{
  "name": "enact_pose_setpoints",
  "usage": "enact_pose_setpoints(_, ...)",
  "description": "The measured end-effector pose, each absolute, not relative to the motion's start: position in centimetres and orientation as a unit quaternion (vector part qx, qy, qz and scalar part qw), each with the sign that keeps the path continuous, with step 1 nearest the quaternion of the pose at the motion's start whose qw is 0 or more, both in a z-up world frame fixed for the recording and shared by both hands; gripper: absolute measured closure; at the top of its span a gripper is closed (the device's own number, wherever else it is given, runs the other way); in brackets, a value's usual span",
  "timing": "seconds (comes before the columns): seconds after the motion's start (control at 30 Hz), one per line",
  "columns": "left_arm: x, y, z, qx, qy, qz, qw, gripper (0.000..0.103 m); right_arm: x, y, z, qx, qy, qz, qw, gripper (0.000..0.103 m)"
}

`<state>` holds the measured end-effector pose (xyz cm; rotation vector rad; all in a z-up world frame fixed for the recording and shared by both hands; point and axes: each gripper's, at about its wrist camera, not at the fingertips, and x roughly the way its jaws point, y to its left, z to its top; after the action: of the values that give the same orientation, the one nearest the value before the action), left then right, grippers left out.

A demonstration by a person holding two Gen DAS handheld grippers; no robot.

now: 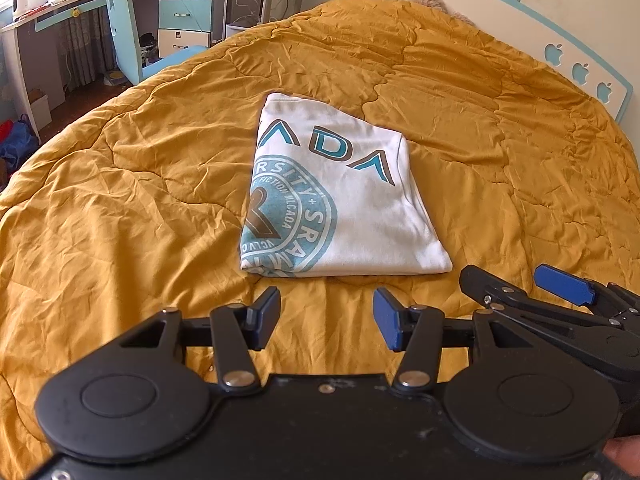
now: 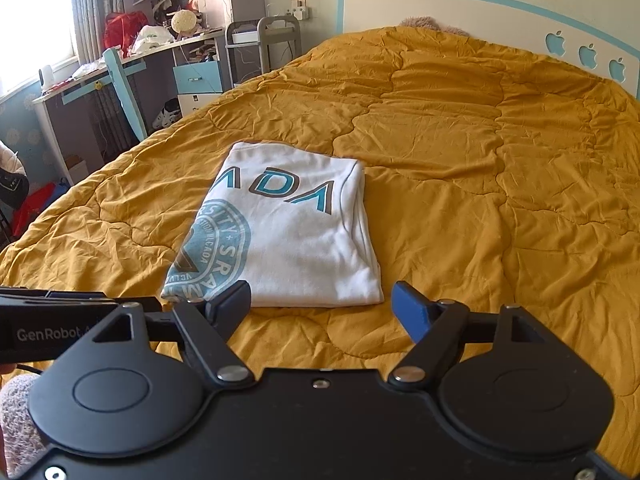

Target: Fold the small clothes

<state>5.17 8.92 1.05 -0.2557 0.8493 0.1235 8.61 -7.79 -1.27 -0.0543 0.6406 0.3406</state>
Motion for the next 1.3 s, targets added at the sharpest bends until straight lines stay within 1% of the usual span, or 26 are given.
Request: enact_pose_setpoints(1.3, 5.78, 8.96, 0.22, -0.118, 0.435, 0.072, 0.890, 0.048, 8.98, -7.41, -2.27, -0.029, 0.340, 0.157, 0.927, 0.025)
